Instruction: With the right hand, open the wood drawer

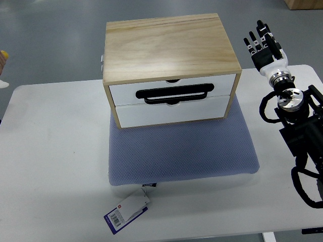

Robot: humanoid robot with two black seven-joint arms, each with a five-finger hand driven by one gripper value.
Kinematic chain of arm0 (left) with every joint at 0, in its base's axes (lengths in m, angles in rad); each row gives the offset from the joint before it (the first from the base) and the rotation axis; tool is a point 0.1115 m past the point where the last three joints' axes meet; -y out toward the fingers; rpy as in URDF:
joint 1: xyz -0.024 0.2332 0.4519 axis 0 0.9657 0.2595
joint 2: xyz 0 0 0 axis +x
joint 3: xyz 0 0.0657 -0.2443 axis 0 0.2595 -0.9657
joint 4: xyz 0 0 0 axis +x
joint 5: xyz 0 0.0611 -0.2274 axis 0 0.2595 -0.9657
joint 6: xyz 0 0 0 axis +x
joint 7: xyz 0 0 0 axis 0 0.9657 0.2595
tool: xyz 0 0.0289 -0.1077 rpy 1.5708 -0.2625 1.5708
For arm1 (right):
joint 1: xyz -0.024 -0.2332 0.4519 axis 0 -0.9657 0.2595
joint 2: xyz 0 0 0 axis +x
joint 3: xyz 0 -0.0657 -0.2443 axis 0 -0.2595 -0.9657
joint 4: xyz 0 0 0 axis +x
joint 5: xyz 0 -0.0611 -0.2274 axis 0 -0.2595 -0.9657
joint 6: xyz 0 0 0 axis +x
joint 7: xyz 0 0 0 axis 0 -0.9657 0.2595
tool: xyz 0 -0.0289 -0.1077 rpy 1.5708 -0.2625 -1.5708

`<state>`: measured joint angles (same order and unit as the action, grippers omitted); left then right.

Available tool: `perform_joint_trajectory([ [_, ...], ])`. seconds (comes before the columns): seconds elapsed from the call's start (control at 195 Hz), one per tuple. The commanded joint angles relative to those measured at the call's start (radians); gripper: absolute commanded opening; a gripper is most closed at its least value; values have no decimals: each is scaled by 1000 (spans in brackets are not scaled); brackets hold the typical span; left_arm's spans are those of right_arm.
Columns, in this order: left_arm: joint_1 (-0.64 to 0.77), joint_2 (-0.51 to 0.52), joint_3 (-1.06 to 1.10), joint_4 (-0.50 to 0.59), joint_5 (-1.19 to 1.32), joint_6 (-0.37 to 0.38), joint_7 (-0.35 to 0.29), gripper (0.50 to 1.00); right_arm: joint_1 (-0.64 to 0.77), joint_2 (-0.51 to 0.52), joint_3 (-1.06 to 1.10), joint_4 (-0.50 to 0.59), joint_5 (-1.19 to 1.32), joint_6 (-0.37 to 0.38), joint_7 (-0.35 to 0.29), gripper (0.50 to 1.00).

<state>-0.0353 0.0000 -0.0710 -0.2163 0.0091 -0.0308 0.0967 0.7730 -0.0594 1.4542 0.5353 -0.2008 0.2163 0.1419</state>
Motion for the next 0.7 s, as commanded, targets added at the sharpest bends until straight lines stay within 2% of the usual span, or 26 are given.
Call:
perform_joint_trajectory([
  [0.0, 0, 0, -1, 0, 0, 0, 0, 1000, 0, 0, 0, 0, 0, 0, -1, 946],
  [0.328, 0, 0, -1, -2, 0, 0, 0, 1000, 8, 4, -5, 5, 0, 1, -2, 946],
  [0.594, 0, 0, 0, -2, 0, 0, 0, 1000, 115, -105, -77, 12, 3, -2, -8, 946],
  [0.599, 0, 0, 0, -2, 0, 0, 0, 1000, 155, -135, -103, 14, 1, -2, -27, 946],
  [0.65, 0, 0, 0, -2, 0, -1, 0, 1000, 187, -166, -149, 15, 4, -2, -67, 946],
  [0.696, 0, 0, 0, -2, 0, -1, 0, 1000, 187, -166, -149, 15, 4, -2, -67, 946],
])
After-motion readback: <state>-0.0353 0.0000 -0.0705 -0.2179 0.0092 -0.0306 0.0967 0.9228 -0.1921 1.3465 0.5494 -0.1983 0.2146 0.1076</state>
